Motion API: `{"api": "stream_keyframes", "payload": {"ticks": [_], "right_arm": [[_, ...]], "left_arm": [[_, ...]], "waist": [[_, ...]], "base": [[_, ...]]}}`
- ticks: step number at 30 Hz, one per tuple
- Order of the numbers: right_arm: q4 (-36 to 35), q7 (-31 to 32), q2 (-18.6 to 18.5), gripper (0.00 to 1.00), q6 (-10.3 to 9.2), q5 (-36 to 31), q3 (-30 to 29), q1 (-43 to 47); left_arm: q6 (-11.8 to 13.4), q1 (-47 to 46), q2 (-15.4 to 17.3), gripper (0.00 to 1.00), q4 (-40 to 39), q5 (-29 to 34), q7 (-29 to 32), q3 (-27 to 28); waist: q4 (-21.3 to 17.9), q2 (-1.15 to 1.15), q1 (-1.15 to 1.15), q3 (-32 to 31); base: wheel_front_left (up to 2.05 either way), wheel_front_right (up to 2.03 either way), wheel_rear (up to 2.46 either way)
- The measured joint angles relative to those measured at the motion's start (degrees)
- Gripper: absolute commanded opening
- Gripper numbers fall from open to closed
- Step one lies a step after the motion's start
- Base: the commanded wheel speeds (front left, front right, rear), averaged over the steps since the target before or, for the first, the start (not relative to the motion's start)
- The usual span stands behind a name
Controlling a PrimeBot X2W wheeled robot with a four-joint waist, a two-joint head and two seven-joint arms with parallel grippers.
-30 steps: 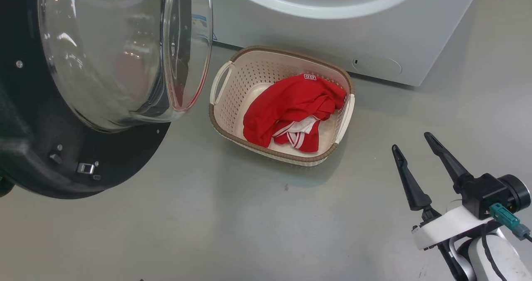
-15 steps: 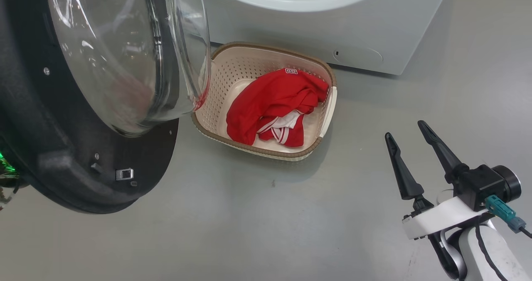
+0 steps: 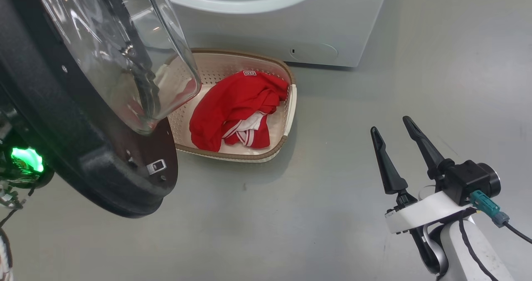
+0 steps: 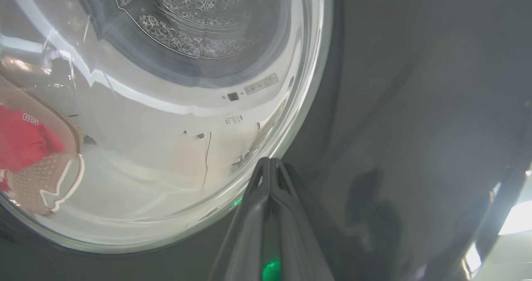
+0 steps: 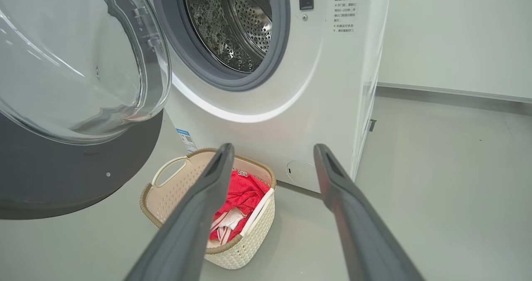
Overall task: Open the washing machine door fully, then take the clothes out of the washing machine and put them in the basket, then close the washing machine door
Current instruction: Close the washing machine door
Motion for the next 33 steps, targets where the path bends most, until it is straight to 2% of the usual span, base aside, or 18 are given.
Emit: {"api": "stream_keyframes", "payload": {"ticks": [8,20,33], "right_arm": [[1.9,-0.5,1.4,1.0,0.0,0.5,0.8,-0.7],[3.4,-0.7,2.5,1.0,0.02,1.2,1.6,-1.2],[2.2,-0.7,3.3,1.0,0.05,2.7,1.2,-3.3]], "left_arm": [[0.0,0.0,-1.4,0.0,0.6,1.0,-1.0,-0.6],[0.1,-1.0,-1.5,0.0,1.5,3.9,-3.6,-1.5],[2.7,-7.1,-1.8,0.0,2.7,6.8,-8.1,-1.5]], "waist": [[-5.0,0.0,0.0,-0.7],[-11.8,0.0,0.0,-1.2],[-18.4,0.0,0.0,0.6]], "base": [[0.0,0.0,0.0],[0.0,0.0,0.0],[0.0,0.0,0.0]]}}
